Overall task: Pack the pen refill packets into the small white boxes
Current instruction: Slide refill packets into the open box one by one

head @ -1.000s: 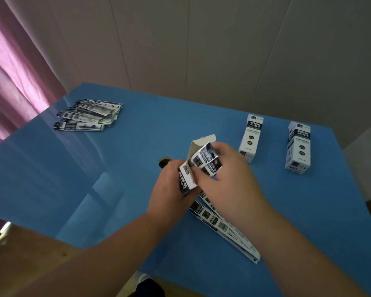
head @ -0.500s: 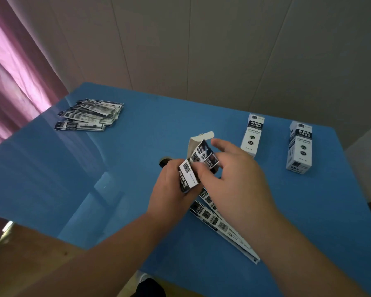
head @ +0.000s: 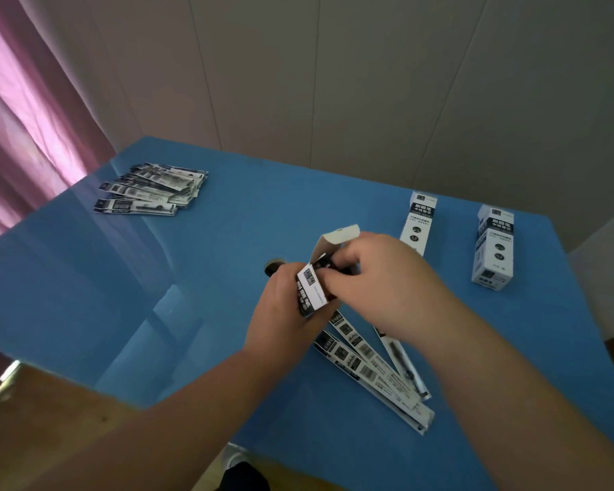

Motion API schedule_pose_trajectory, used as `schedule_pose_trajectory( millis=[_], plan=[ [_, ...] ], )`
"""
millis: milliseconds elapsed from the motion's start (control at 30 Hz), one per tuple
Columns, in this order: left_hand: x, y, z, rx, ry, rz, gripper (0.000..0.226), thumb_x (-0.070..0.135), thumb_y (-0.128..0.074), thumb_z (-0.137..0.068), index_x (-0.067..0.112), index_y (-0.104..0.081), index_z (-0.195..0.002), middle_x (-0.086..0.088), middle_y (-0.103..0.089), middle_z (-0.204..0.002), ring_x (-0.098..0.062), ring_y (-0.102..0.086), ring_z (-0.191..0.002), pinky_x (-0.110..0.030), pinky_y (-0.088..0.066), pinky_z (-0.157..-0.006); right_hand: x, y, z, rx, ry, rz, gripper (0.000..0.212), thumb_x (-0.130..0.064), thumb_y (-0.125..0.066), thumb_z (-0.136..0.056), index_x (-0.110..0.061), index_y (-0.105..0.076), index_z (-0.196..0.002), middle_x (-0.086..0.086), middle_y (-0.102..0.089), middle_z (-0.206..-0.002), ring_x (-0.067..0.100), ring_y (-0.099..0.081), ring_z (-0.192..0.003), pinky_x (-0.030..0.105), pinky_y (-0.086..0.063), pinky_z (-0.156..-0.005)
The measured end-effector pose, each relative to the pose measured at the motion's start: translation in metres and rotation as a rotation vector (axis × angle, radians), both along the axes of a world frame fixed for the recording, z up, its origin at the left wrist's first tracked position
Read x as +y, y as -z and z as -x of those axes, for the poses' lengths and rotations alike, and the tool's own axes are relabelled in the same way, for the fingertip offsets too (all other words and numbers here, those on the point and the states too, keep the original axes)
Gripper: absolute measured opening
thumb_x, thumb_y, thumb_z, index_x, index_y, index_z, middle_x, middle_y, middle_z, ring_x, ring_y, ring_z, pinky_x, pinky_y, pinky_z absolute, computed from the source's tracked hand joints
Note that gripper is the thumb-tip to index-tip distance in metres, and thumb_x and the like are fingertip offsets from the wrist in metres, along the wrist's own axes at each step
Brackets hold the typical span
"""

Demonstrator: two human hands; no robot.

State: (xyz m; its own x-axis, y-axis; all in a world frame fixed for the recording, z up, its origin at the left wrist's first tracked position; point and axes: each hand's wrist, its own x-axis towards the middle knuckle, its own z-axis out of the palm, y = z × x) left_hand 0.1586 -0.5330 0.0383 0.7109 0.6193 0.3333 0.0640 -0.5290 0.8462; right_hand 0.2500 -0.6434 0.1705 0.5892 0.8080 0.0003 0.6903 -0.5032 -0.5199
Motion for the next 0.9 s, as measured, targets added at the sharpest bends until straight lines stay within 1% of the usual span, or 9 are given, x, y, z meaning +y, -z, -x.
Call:
schedule_pose_trajectory(
  millis=[100,200,267,333,433,500,633,767,900],
  plan=[
    [0.000,0.000,0.000,0.016,0.025,-0.033,0.025,0.025,-0.077,-0.080,0.015,-0.060,-0.095,0.007,-0.057,-0.085,-0.018,-0.056,-0.078,-0.028,-0.042,-0.065,0.004,0.000,0.003,-0.024,-0.035,0.089,0.026,-0.034,-0.062,-0.090,-0.024,-0.070,-0.067,-0.002,-0.056,-0.060,0.010,-0.049,-0.055,0.026,-0.033,-0.048],
    [0.000,0.000,-0.003,0.012,0.032,-0.012,0.023,0.017,-0.077,-0.080,0.010,-0.057,-0.089,-0.003,-0.057,-0.080,-0.028,-0.056,-0.074,-0.049,-0.047,-0.063,0.008,0.002,0.002,0.002,-0.093,0.166,0.018,-0.030,-0.060,-0.092,-0.028,-0.077,-0.085,-0.002,-0.068,-0.075,0.015,-0.061,-0.069,0.026,-0.038,-0.053],
    [0.002,-0.002,-0.004,0.005,0.060,-0.008,0.022,0.023,-0.076,-0.081,0.011,-0.058,-0.089,-0.005,-0.059,-0.080,-0.028,-0.057,-0.073,-0.052,-0.048,-0.063,0.004,0.007,-0.003,-0.006,-0.122,0.080,0.015,-0.031,-0.063,-0.090,-0.027,-0.076,-0.085,-0.005,-0.068,-0.081,0.012,-0.062,-0.074,0.026,-0.042,-0.059],
    [0.002,-0.003,-0.003,-0.017,0.070,0.029,0.021,0.028,-0.077,-0.081,0.024,-0.063,-0.097,0.001,-0.065,-0.085,-0.023,-0.064,-0.079,-0.049,-0.053,-0.067,-0.003,0.014,-0.006,0.069,-0.119,-0.157,0.010,-0.035,-0.071,-0.085,-0.033,-0.075,-0.094,-0.015,-0.066,-0.103,0.002,-0.062,-0.094,0.023,-0.047,-0.075],
    [0.005,-0.004,0.003,-0.050,0.003,0.142,0.046,0.045,-0.080,-0.073,0.064,-0.053,-0.106,0.020,-0.065,-0.102,-0.001,-0.068,-0.094,-0.017,-0.054,-0.073,-0.017,0.028,-0.008,0.290,-0.034,-0.419,0.059,-0.054,-0.083,-0.064,-0.051,-0.055,-0.116,-0.025,-0.058,-0.116,-0.004,-0.062,-0.094,0.018,-0.051,-0.074],
    [0.008,-0.003,0.005,-0.022,0.008,0.134,0.052,0.055,-0.078,-0.067,0.074,-0.046,-0.104,0.021,-0.064,-0.104,0.006,-0.066,-0.095,-0.007,-0.048,-0.073,-0.020,0.038,-0.009,0.373,-0.040,-0.431,0.072,-0.060,-0.083,-0.059,-0.059,-0.044,-0.119,-0.030,-0.057,-0.121,-0.002,-0.063,-0.100,0.023,-0.054,-0.078],
    [0.016,0.001,0.006,-0.069,0.110,0.200,0.055,0.052,-0.084,-0.067,0.069,-0.050,-0.108,0.007,-0.066,-0.114,0.002,-0.068,-0.102,-0.014,-0.052,-0.079,-0.014,0.057,-0.008,0.419,-0.119,-0.492,0.056,-0.040,-0.083,-0.078,-0.045,-0.048,-0.121,-0.027,-0.062,-0.124,-0.001,-0.060,-0.116,0.028,-0.052,-0.084],
    [0.028,-0.004,0.006,-0.076,0.236,0.241,0.063,0.036,-0.088,-0.073,0.063,-0.052,-0.118,0.007,-0.066,-0.126,-0.008,-0.066,-0.115,-0.035,-0.058,-0.094,-0.004,0.061,-0.006,0.400,-0.039,-0.575,0.048,-0.051,-0.080,-0.071,-0.046,-0.053,-0.110,-0.024,-0.066,-0.114,0.004,-0.065,-0.106,0.028,-0.056,-0.082],
    [0.037,-0.013,0.014,-0.198,0.231,0.088,0.069,0.049,-0.074,-0.089,0.063,-0.031,-0.142,0.031,-0.055,-0.134,-0.002,-0.058,-0.124,-0.015,-0.047,-0.097,0.007,0.059,-0.005,0.369,0.000,-0.626,0.037,-0.050,-0.078,-0.075,-0.049,-0.059,-0.107,-0.024,-0.067,-0.110,0.003,-0.066,-0.102,0.024,-0.056,-0.080]
  ],
)
